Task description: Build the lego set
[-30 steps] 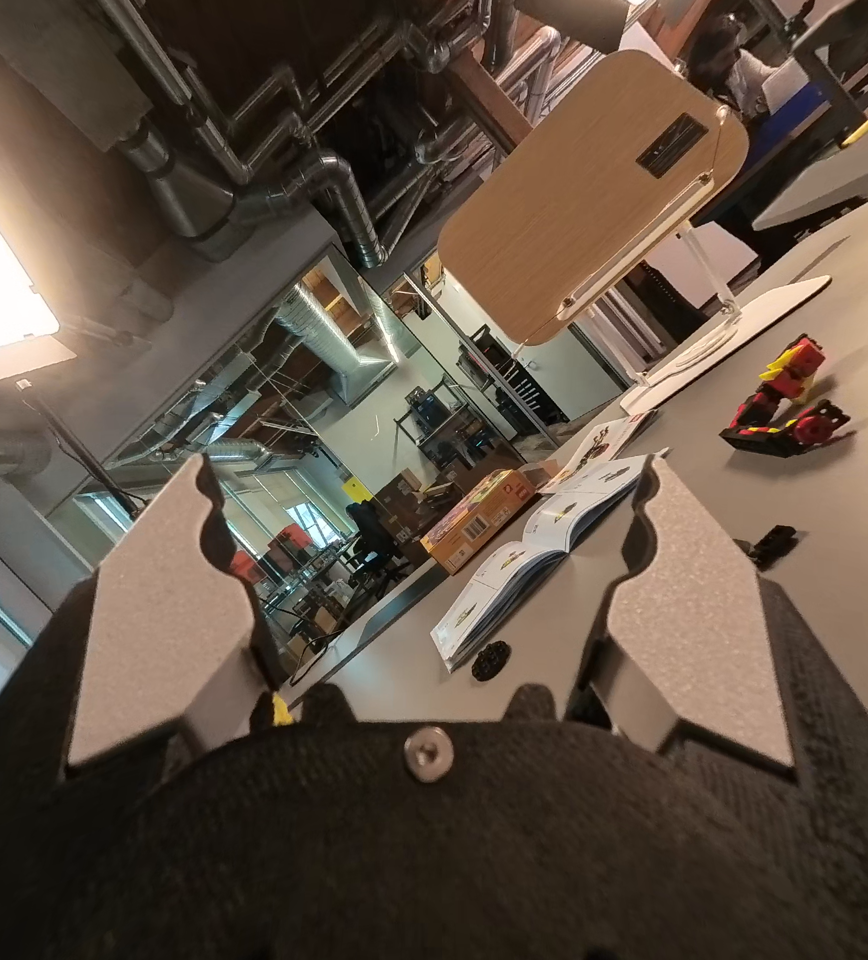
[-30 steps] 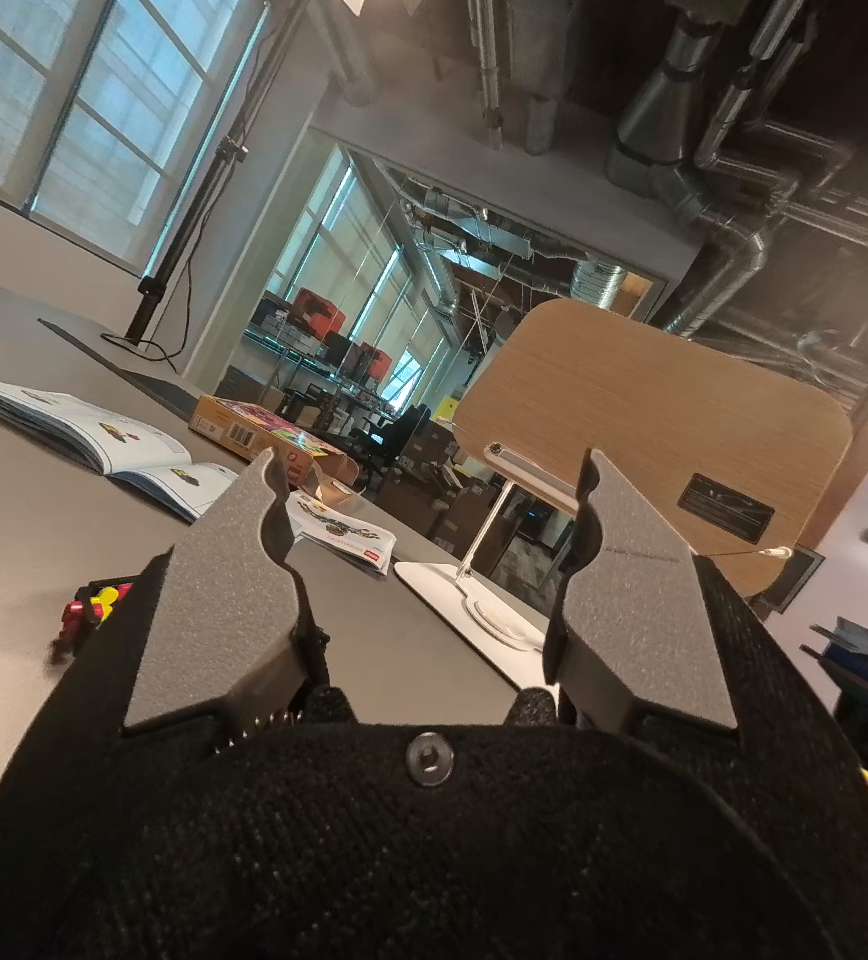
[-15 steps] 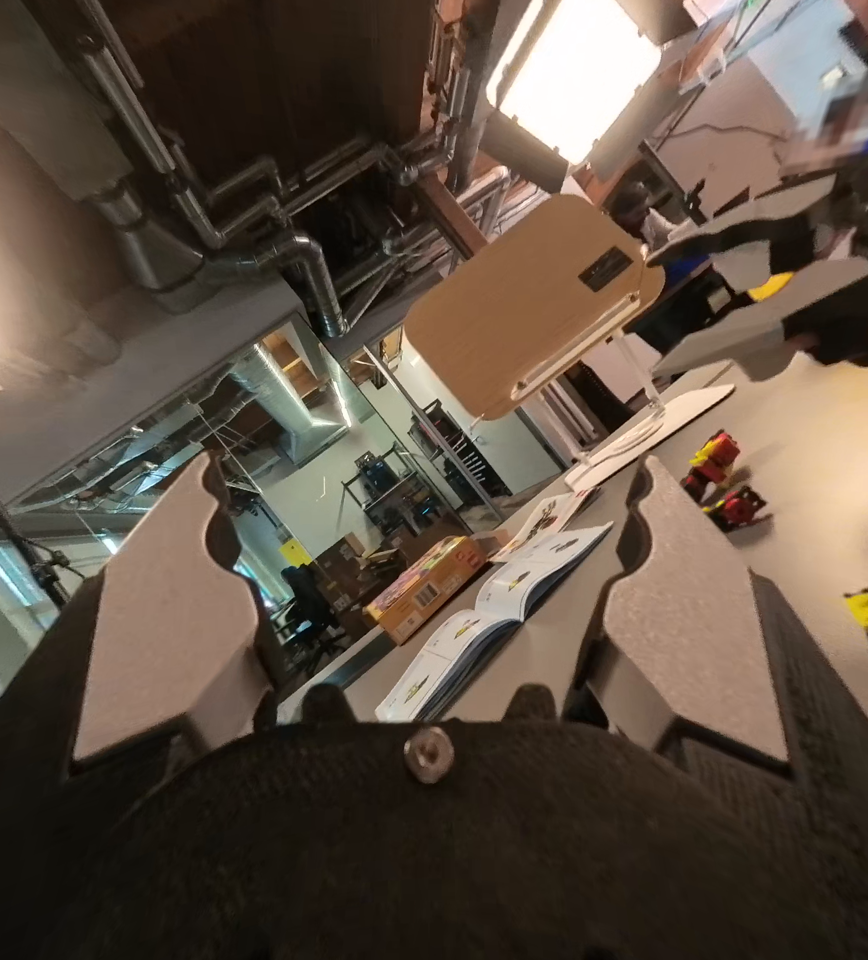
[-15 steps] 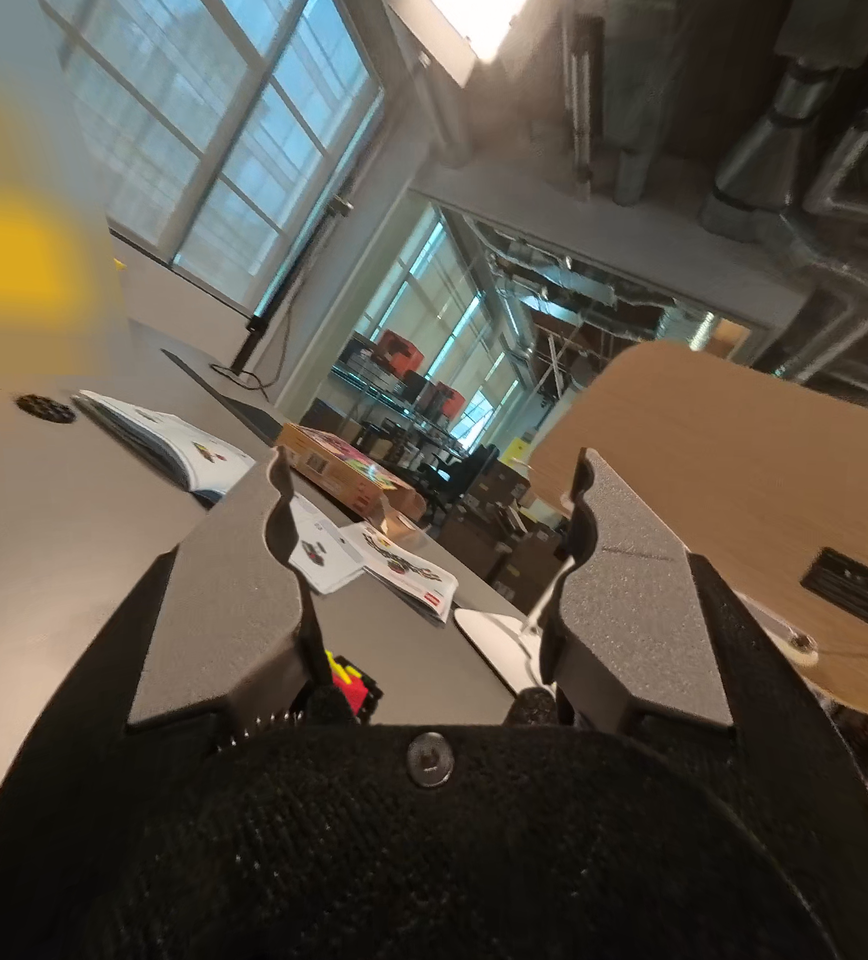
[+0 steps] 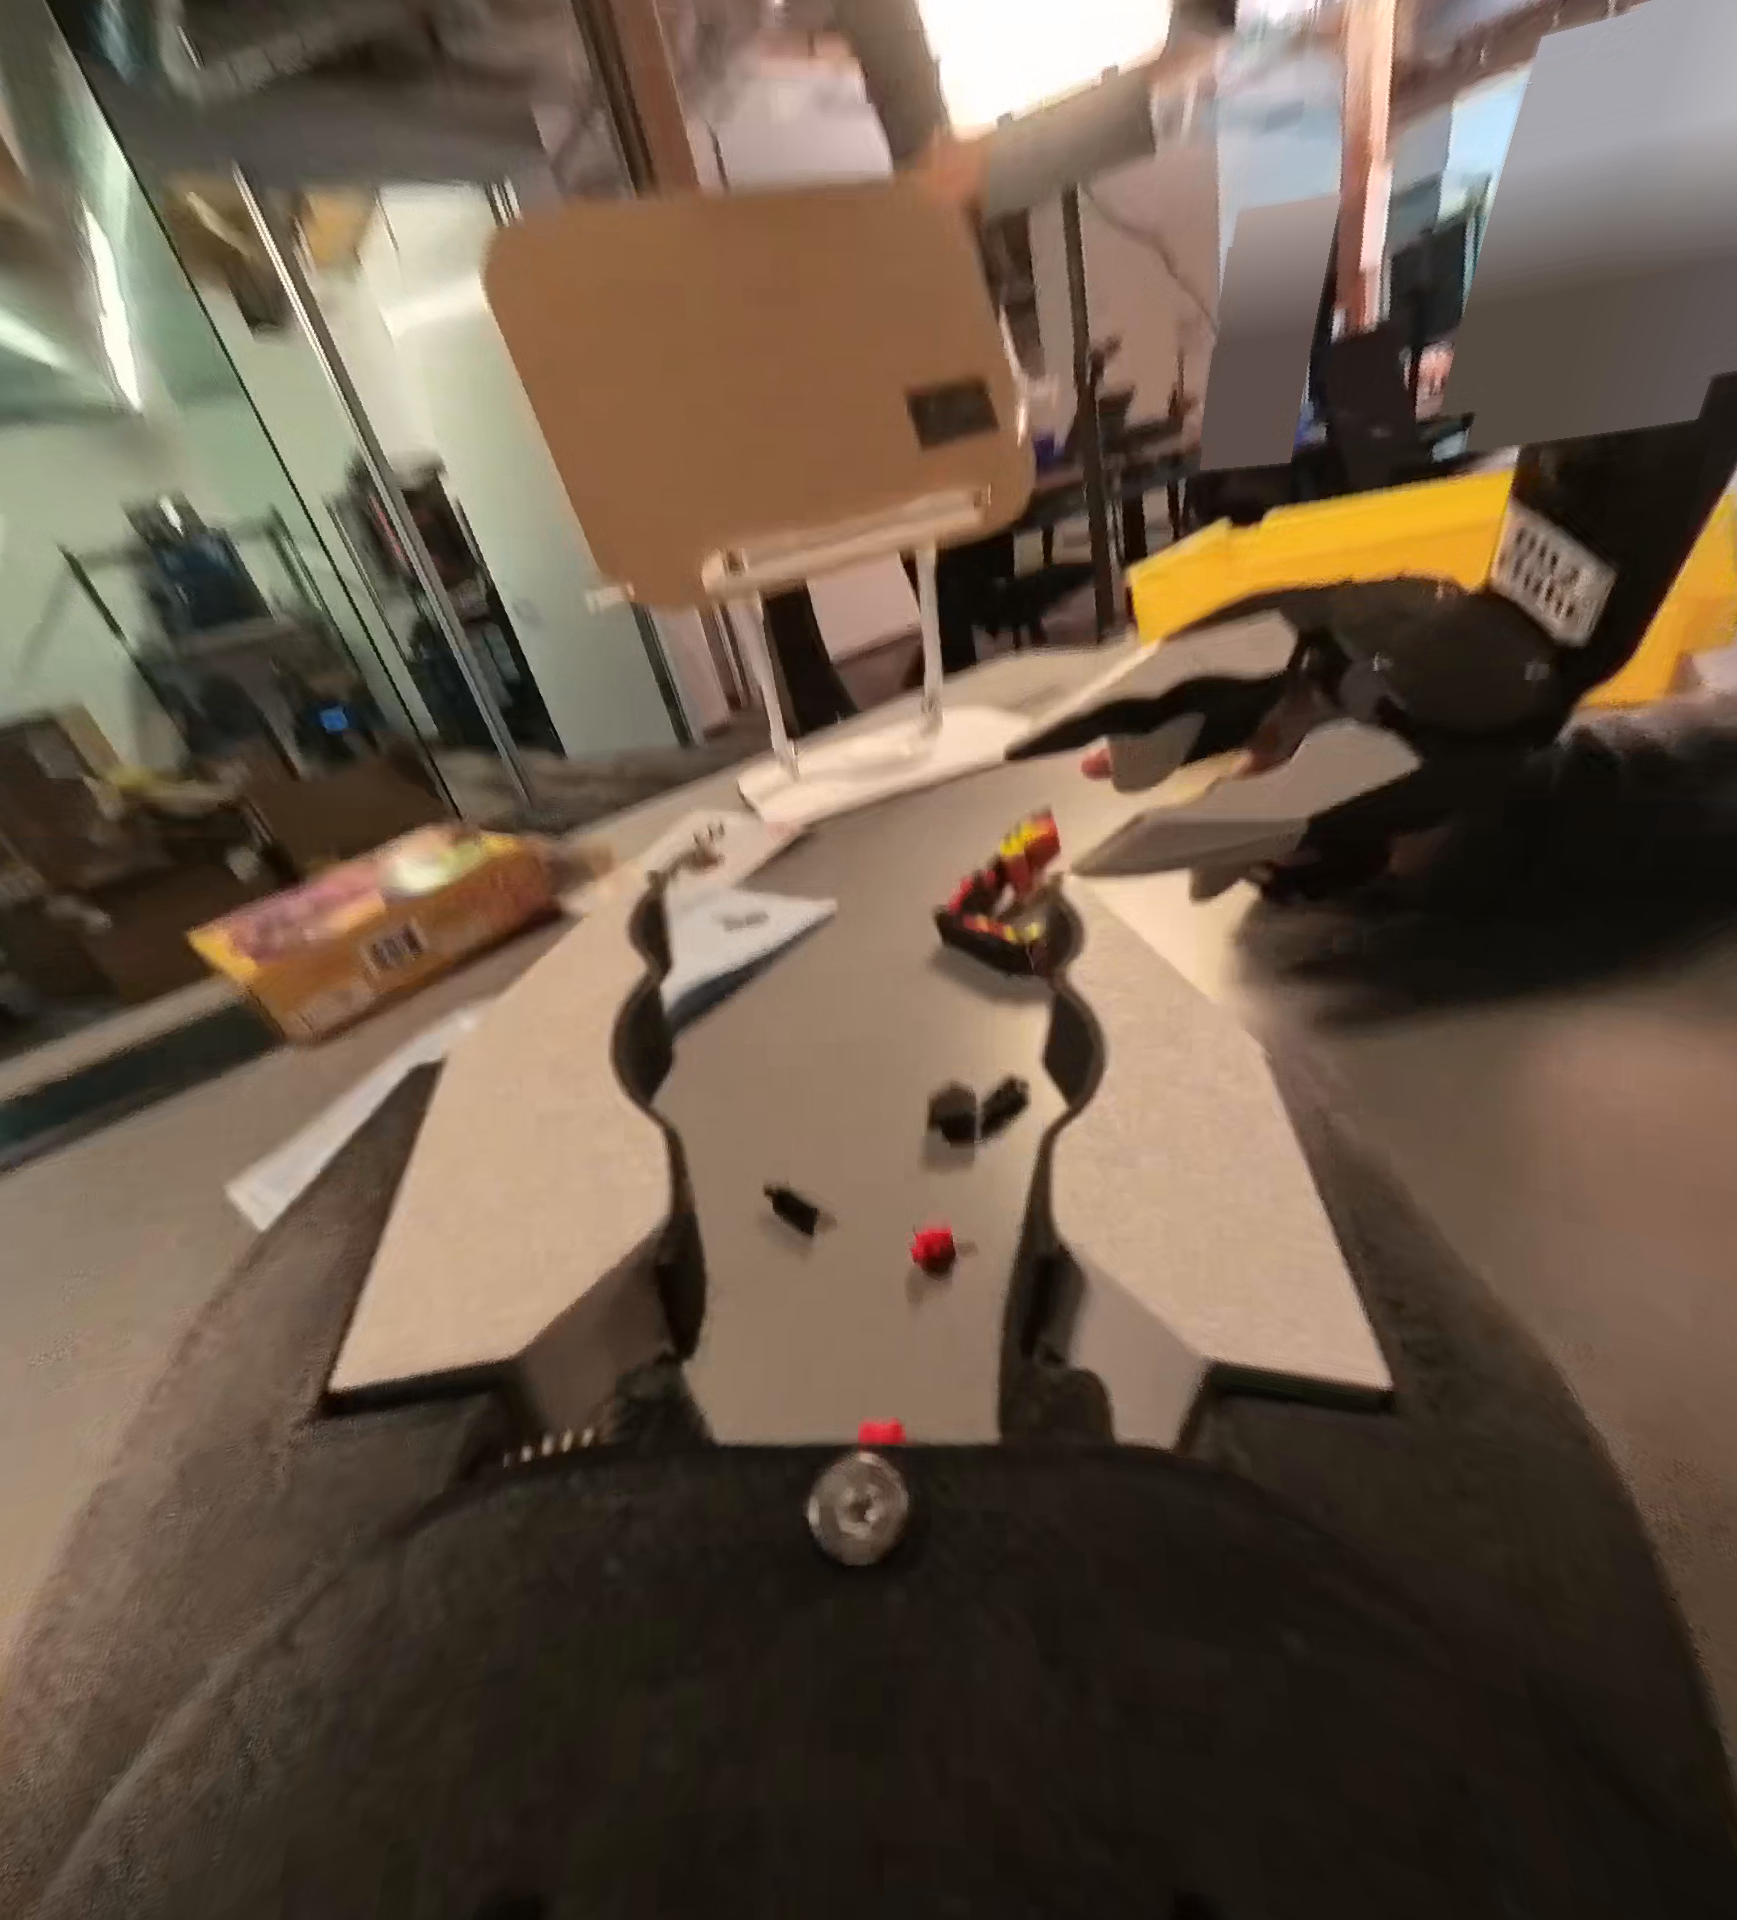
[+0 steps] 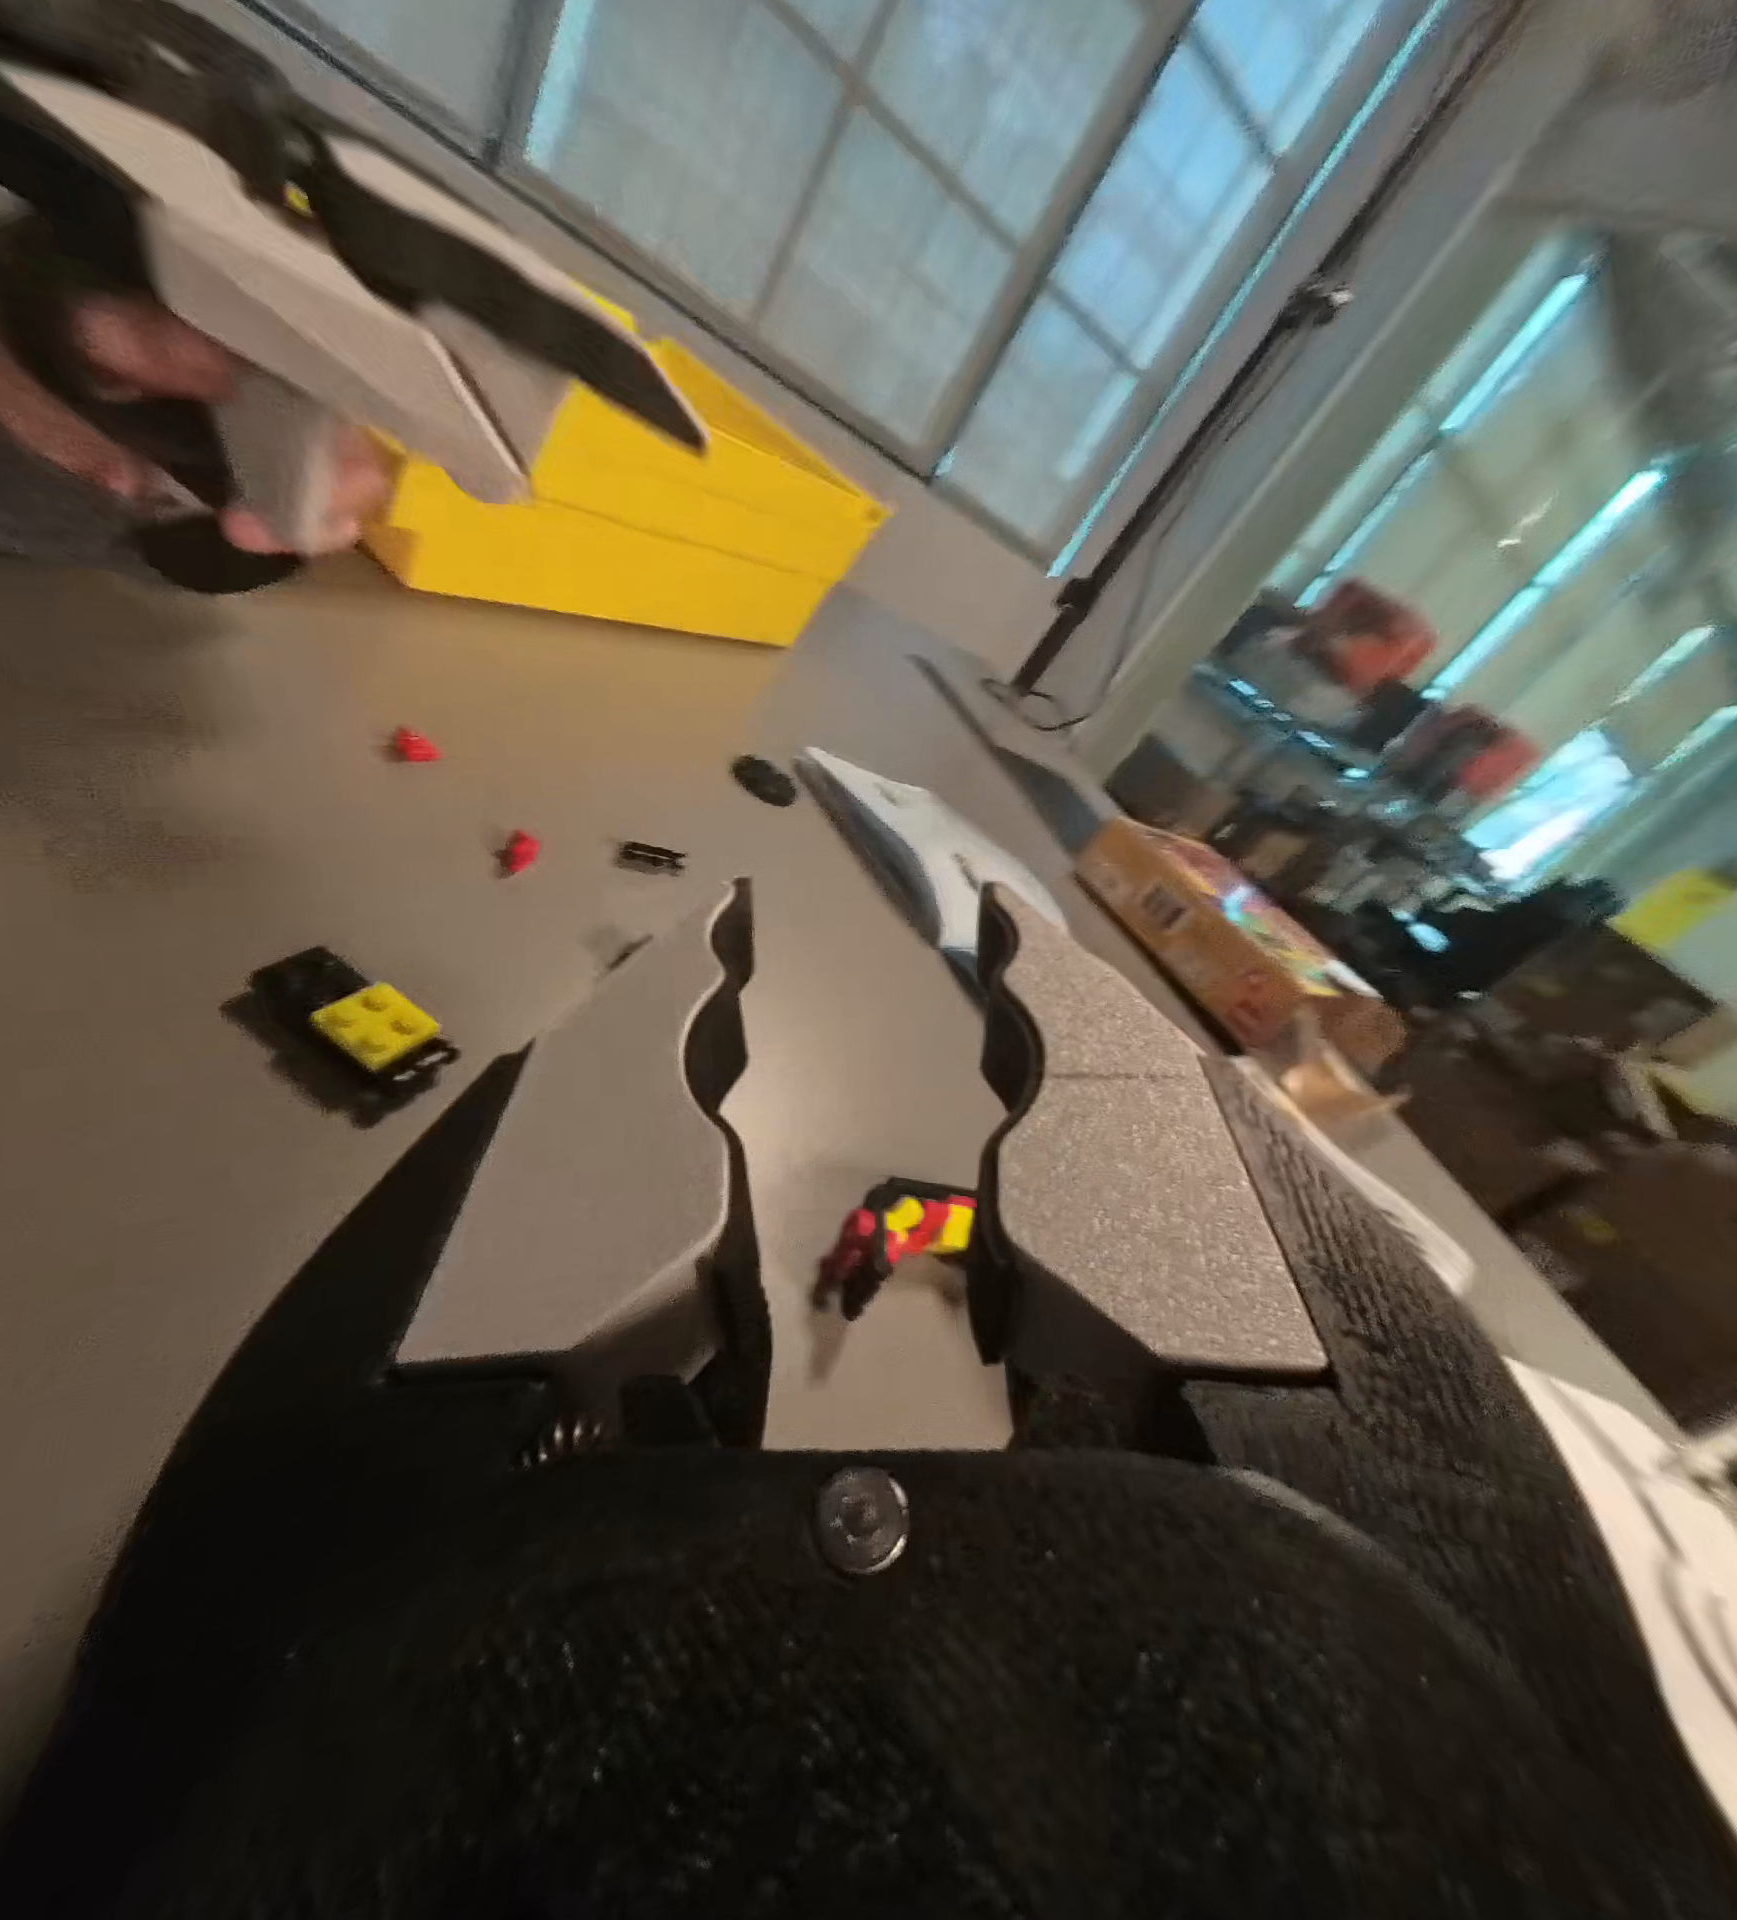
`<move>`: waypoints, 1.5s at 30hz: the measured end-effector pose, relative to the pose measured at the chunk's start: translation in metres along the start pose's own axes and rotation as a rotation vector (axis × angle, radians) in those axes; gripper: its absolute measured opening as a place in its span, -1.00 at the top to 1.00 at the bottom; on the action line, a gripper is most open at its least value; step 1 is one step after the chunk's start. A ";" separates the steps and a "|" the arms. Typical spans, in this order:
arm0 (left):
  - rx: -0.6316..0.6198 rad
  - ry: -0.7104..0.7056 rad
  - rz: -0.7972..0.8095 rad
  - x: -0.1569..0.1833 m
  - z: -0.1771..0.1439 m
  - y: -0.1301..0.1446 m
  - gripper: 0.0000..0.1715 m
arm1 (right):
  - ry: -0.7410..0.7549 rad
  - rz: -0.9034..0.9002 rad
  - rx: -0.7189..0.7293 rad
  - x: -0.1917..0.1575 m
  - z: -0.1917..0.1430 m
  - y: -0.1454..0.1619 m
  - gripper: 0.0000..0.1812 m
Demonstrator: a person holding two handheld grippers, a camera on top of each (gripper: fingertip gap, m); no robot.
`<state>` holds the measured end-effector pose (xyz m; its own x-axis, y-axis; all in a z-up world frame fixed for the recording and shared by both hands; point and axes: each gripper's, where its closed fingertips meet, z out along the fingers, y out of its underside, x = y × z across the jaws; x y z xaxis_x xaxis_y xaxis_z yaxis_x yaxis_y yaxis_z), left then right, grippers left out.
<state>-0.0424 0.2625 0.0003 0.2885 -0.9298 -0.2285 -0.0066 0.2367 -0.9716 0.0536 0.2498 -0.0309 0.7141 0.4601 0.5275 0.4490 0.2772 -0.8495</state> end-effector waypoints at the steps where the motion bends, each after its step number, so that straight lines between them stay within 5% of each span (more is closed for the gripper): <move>1: -0.082 0.006 -0.021 0.000 0.003 0.013 0.31 | -0.041 0.021 0.003 -0.005 0.002 -0.001 0.62; 6: -0.457 0.091 -0.154 0.007 0.006 0.073 0.36 | -0.332 0.170 -0.055 -0.037 0.013 0.000 0.70; 11: -0.568 0.145 -0.290 0.009 0.001 0.089 0.39 | -0.592 0.301 -0.176 -0.060 0.017 0.011 0.61; 19: -0.753 0.175 -0.212 0.021 -0.001 0.116 0.66 | -0.670 0.405 -0.158 -0.059 0.015 0.008 0.60; 27: -0.753 0.164 -0.200 0.020 -0.001 0.116 0.87 | -0.892 0.323 -0.220 -0.091 -0.006 0.011 0.54; 36: -0.753 0.285 -0.185 0.034 -0.006 0.106 0.91 | -0.866 0.387 -0.206 -0.083 -0.003 0.009 0.52; 45: -1.374 0.501 0.068 0.038 -0.028 0.100 0.97 | -0.822 0.440 -0.166 -0.072 0.000 0.005 0.51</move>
<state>-0.0591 0.2425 -0.1076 -0.1042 -0.9945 0.0063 -0.9774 0.1012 -0.1857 0.0044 0.2183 -0.0729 0.2639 0.9624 -0.0650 0.3455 -0.1572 -0.9251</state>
